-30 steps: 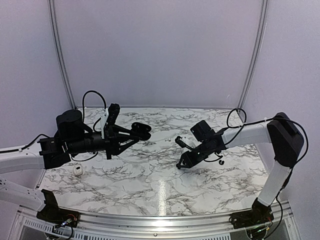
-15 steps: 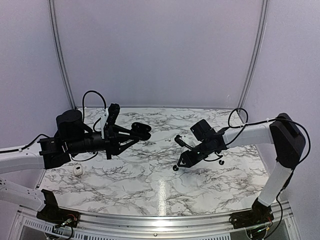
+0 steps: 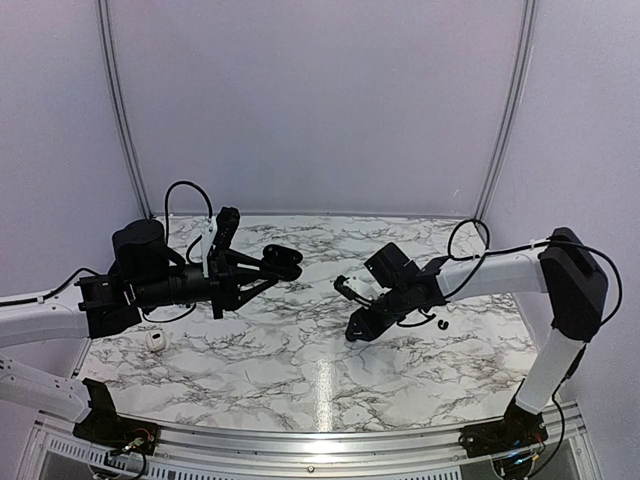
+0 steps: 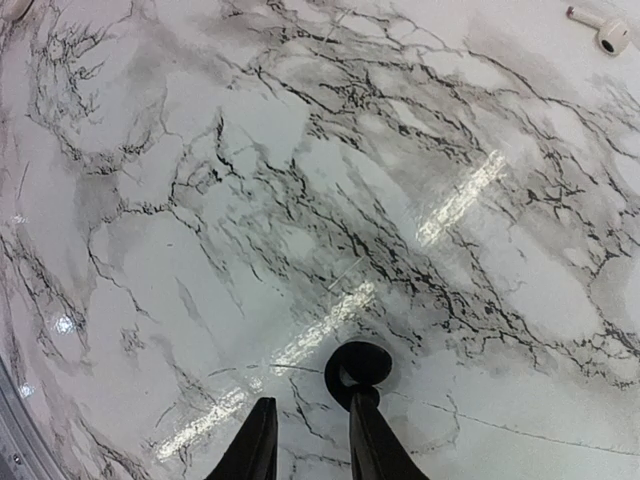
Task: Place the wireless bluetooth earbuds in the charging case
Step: Pick up the right earbud from the center of the board.
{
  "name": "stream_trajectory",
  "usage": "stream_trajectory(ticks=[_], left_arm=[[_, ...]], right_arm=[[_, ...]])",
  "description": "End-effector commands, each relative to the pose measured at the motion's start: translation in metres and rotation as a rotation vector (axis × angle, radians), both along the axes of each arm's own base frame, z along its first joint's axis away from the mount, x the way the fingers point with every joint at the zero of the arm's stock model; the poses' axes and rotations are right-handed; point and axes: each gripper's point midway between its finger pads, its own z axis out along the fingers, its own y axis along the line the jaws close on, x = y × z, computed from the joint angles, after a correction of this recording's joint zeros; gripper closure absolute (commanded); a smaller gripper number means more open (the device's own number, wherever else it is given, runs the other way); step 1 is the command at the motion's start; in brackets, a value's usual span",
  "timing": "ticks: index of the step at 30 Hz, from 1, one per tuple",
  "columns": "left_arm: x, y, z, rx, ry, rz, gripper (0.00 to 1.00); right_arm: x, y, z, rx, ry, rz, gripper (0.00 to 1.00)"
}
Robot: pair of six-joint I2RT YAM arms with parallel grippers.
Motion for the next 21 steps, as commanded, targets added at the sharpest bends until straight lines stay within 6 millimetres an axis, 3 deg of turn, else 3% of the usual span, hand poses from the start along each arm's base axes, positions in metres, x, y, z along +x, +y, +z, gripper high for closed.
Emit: stream_trajectory(ticks=[1, 10, 21], left_arm=[[0.001, 0.002, 0.005, -0.013, -0.025, 0.005, 1.00], [0.001, 0.002, 0.003, -0.012, -0.023, 0.006, 1.00], [0.002, 0.002, 0.004, -0.012, -0.024, 0.010, 1.00]], right_arm=[[0.003, 0.007, 0.000, -0.006, -0.007, 0.005, 0.74], [0.003, 0.009, -0.012, -0.018, 0.020, 0.003, 0.74], [0.006, -0.006, -0.024, -0.096, -0.001, -0.021, 0.72]])
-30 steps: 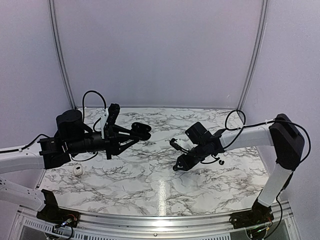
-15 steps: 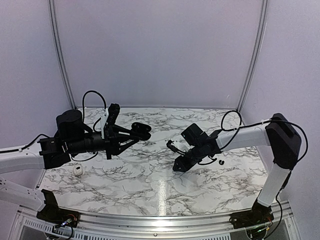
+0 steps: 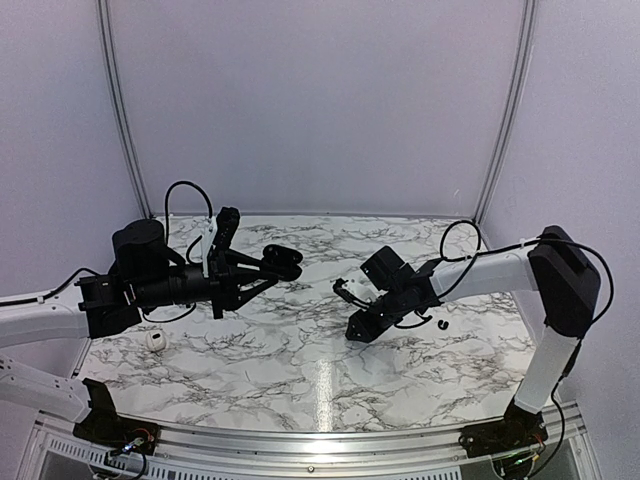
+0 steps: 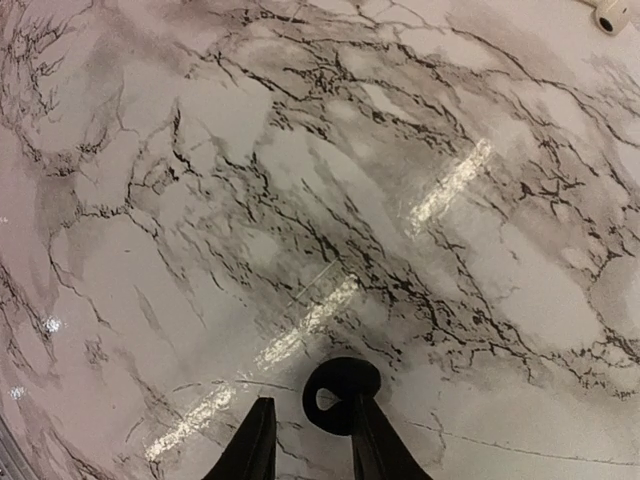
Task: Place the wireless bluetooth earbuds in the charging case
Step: Pick up the right earbud from the center of the board.
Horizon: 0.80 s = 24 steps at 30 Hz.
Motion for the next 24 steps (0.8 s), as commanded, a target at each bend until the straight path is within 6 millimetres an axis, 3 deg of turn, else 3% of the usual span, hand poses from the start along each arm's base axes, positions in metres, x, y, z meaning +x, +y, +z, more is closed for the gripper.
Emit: stream_trajectory(ticks=[1, 6, 12, 24], left_arm=[[0.002, 0.001, 0.004, -0.012, -0.024, 0.008, 1.00], [0.002, 0.001, 0.004, -0.011, -0.024, 0.007, 1.00], [0.002, 0.001, 0.006, -0.015, -0.027, 0.008, 1.00], [0.003, 0.001, 0.004, -0.010, -0.028, 0.010, 1.00]], right_arm=[[0.001, -0.005, -0.009, -0.056, -0.007, -0.003, 0.71], [0.002, -0.007, -0.008, -0.066, -0.019, -0.002, 0.70], [0.007, -0.010, -0.011, -0.093, -0.033, -0.020, 0.76], [0.018, -0.018, -0.003, -0.117, -0.073, -0.062, 1.00]])
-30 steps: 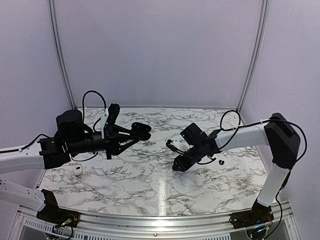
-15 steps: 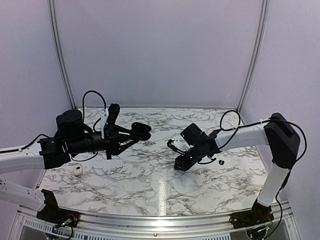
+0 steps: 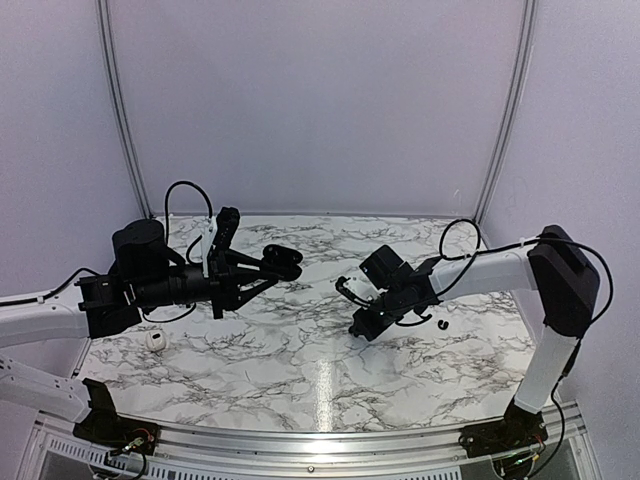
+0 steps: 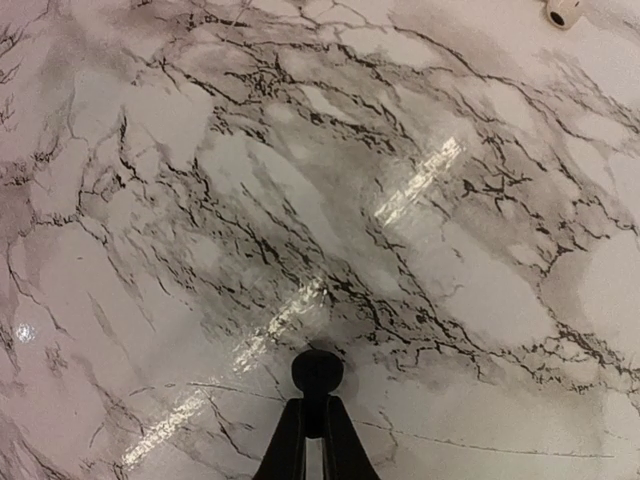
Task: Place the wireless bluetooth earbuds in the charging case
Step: Pick up the right earbud from the center of the board, then insert the right earbud into the right side groove of the charging case.
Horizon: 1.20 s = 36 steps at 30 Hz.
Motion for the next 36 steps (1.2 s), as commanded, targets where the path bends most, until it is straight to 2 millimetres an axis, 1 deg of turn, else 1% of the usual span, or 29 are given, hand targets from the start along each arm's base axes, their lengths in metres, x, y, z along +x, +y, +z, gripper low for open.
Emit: stream_trajectory(ticks=[1, 3, 5, 7, 8, 10, 13, 16, 18, 19, 22, 26, 28, 31, 33, 36], left_arm=[[0.002, 0.001, 0.004, -0.009, -0.028, 0.010, 1.00], [0.001, 0.002, 0.003, -0.007, -0.031, 0.006, 1.00], [0.000, 0.002, 0.002, -0.004, -0.039, 0.000, 1.00], [-0.005, 0.004, 0.003, -0.004, -0.059, -0.018, 1.00], [-0.008, 0.004, 0.002, -0.004, -0.061, -0.033, 1.00], [-0.016, 0.006, 0.002, 0.007, -0.116, -0.070, 1.00], [-0.029, 0.010, 0.001, 0.018, -0.190, -0.122, 1.00], [-0.040, 0.017, 0.009, 0.006, -0.268, -0.145, 1.00], [-0.046, 0.023, 0.015, -0.004, -0.318, -0.151, 1.00], [-0.048, 0.025, 0.016, -0.004, -0.336, -0.151, 1.00], [-0.054, 0.029, 0.012, 0.016, -0.356, -0.165, 1.00], [-0.061, 0.032, 0.008, 0.032, -0.372, -0.182, 1.00], [-0.063, 0.031, 0.009, 0.036, -0.376, -0.195, 1.00], [-0.066, 0.029, 0.010, 0.041, -0.374, -0.217, 1.00], [-0.068, 0.027, 0.008, 0.049, -0.373, -0.228, 1.00], [-0.069, 0.024, 0.004, 0.061, -0.368, -0.241, 1.00]], right_arm=[[0.004, -0.006, 0.002, -0.031, -0.012, -0.019, 1.00], [0.007, -0.008, 0.007, -0.022, -0.023, -0.021, 1.00], [0.010, -0.008, 0.017, 0.009, -0.047, -0.018, 1.00], [0.013, -0.006, 0.039, 0.064, -0.093, -0.001, 1.00], [0.014, -0.005, 0.050, 0.094, -0.120, 0.015, 1.00], [0.013, 0.002, 0.079, 0.161, -0.204, 0.080, 1.00], [0.004, 0.014, 0.132, 0.296, -0.329, 0.173, 1.00], [-0.016, 0.021, 0.186, 0.418, -0.453, 0.281, 1.00], [-0.035, 0.024, 0.216, 0.482, -0.540, 0.357, 1.00], [-0.047, 0.026, 0.230, 0.512, -0.581, 0.400, 1.00], [-0.081, 0.026, 0.265, 0.584, -0.693, 0.498, 1.00], [-0.126, 0.024, 0.303, 0.666, -0.785, 0.611, 1.00], [-0.146, 0.028, 0.314, 0.692, -0.798, 0.670, 1.00], [-0.166, 0.036, 0.325, 0.705, -0.804, 0.734, 1.00], [-0.177, 0.045, 0.326, 0.704, -0.800, 0.776, 1.00], [-0.186, 0.058, 0.320, 0.673, -0.787, 0.818, 1.00]])
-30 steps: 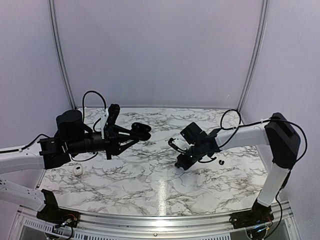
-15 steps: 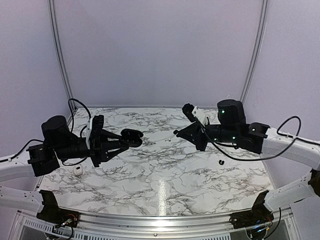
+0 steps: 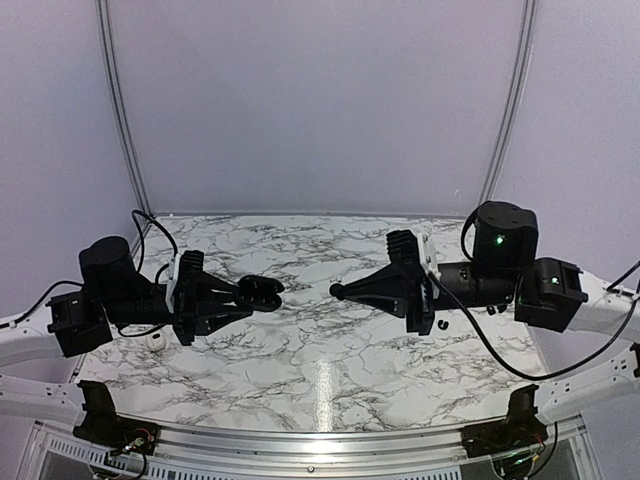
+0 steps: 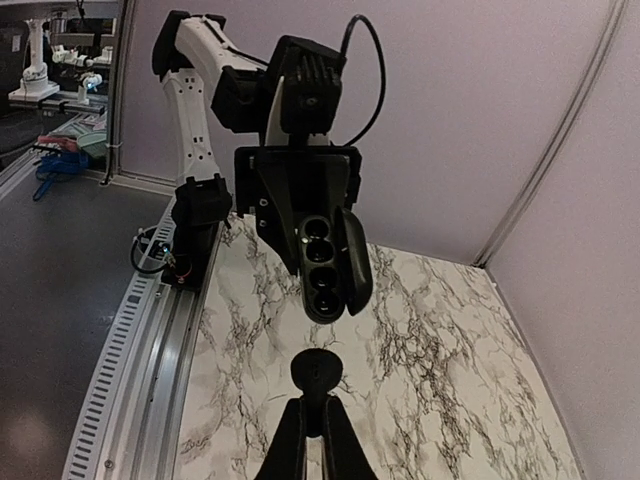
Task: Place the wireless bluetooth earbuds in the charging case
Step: Insert the right earbud into the right side groove of the charging case.
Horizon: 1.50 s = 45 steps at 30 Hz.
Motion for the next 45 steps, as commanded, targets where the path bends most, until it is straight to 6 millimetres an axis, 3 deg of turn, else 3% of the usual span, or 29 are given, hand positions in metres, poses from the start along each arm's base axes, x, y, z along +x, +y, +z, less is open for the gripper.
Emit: stream_trajectory(ticks=[1, 8, 17, 28, 45], left_arm=[[-0.007, -0.004, -0.001, 0.023, -0.008, -0.039, 1.00], [-0.009, -0.008, -0.010, 0.070, -0.014, -0.044, 1.00], [-0.011, -0.012, -0.010, 0.079, -0.008, -0.061, 1.00], [-0.010, -0.013, -0.014, 0.095, 0.004, -0.056, 1.00], [-0.010, -0.015, -0.019, 0.114, -0.005, -0.048, 1.00]], right_arm=[[-0.012, 0.017, 0.004, -0.045, -0.054, 0.036, 1.00], [-0.019, 0.039, -0.006, -0.102, -0.084, 0.050, 1.00], [-0.010, 0.054, -0.019, -0.158, -0.083, 0.018, 1.00], [-0.001, 0.065, -0.037, -0.236, -0.081, -0.009, 1.00], [0.011, 0.079, -0.050, -0.302, -0.048, -0.055, 1.00]])
